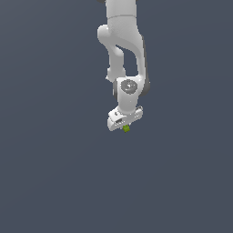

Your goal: Pick up the object and move it to a goal position.

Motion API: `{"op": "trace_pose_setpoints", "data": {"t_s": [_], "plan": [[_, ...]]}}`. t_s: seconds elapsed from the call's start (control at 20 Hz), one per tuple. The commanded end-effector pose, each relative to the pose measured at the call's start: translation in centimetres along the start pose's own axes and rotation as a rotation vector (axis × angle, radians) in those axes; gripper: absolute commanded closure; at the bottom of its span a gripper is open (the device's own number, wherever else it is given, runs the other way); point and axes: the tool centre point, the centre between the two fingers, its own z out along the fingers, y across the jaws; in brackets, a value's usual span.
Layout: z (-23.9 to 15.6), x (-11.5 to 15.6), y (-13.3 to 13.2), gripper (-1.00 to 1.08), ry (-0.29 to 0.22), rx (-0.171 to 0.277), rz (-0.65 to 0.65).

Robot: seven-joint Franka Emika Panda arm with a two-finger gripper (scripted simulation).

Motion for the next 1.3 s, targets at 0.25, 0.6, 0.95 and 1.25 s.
{"op": "trace_pose_setpoints", "data": {"t_s": [0.25,0.6,0.95,1.25], "plan": [[-4.8,0.1,3.1,1.08,0.001,0.000,0.000],[-11.3,0.3,7.3,1.08,0.002,0.001,-0.001],[-18.0,0.5,11.7,1.08,0.002,0.002,-0.001],[-23.5,0.7,15.3,1.08,0.002,0.002,-0.001]]}}
